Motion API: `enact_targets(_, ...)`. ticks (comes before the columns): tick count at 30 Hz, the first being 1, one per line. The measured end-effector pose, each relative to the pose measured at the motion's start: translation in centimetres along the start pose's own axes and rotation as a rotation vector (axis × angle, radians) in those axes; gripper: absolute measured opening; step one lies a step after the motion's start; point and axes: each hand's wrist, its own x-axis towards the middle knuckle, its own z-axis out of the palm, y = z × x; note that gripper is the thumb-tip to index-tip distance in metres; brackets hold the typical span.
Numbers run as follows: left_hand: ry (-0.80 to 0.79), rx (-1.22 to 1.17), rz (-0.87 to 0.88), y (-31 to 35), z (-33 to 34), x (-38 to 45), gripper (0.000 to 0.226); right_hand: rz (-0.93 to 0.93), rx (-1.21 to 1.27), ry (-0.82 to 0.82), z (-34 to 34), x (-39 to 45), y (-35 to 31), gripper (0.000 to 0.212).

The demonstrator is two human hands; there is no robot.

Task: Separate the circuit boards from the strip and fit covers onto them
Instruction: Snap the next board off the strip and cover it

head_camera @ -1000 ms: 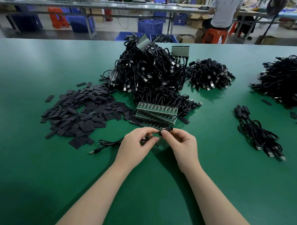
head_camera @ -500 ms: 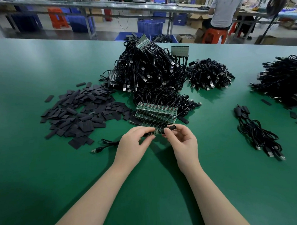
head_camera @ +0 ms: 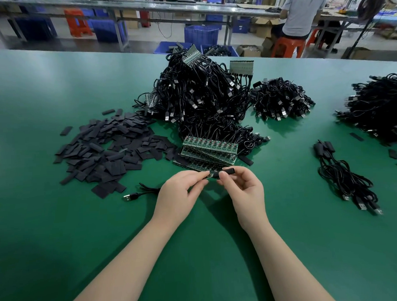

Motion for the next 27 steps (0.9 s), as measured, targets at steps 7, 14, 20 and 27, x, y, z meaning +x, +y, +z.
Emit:
enact_targets(7,-0.007,-0.014,0.025,-0.03,-0.07,-0.06,0.023,0.002,-0.01,0.017,0.06,-0.02,0.04,0.021)
enact_targets(14,-0.004,-0.049,0.016,-0.1,-0.1,-0.02,0.026,0.003,-0.06,-0.063,0.09,-0.09,0.02,0.009)
enact_targets(20,0.025,-0.171,-0.109,0.35,-0.11,-0.41,0.035,0.038,-0.059,-0.116,-0.04,-0.1,-0.01,0.007)
enact_targets(27,0.067,0.013,0.043,0.74,-0.05,-0.42,0.023,0.049,-0.05,-0.082,-0.01,-0.13,-0.03,0.007)
